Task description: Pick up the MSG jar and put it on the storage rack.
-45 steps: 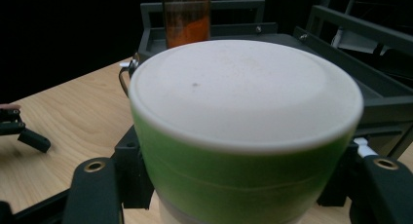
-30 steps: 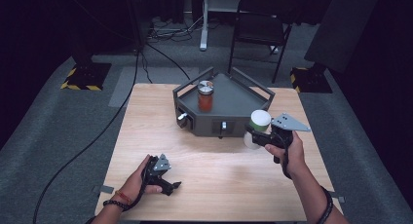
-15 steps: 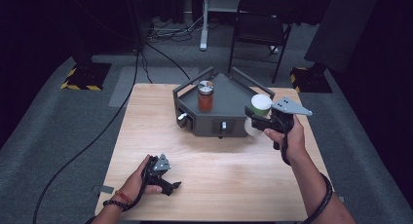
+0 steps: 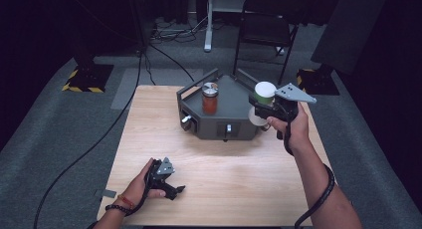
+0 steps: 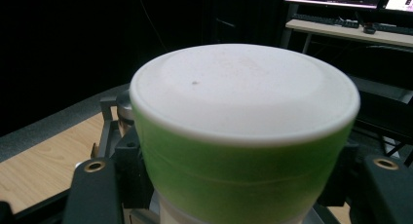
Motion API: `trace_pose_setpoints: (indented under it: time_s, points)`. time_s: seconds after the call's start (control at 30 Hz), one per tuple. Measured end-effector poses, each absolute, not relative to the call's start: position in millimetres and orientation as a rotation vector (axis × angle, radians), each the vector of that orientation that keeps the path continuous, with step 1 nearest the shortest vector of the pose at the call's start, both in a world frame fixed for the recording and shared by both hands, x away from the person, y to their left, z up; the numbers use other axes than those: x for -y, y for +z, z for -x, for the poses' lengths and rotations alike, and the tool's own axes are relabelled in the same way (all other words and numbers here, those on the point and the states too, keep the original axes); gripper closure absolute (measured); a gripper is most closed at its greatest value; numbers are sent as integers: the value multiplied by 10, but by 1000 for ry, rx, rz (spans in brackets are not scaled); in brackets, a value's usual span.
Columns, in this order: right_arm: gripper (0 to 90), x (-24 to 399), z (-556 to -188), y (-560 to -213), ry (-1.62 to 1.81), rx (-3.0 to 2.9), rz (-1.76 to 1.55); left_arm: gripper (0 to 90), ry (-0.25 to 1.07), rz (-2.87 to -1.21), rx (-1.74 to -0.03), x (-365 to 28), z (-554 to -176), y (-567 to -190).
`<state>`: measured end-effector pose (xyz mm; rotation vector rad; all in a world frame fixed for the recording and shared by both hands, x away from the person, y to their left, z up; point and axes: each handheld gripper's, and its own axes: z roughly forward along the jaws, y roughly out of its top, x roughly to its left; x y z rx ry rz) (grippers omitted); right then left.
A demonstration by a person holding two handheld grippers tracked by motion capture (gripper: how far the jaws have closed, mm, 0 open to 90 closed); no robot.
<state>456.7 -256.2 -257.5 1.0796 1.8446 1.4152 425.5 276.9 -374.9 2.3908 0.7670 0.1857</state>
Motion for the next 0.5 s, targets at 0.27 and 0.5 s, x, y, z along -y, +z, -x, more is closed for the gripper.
trace_pose_setpoints:
  time_s: [0.27, 0.5]
  points:
    - [331, 2491, -4699, -2576, 1392, -1846, -1089, 1, 186, -2391, -767, -2769, -4255, -3749]
    - [331, 2426, -4844, -2620, 1377, -1850, -1101, 1, 187, -2391, -768, -2768, -4253, -3748]
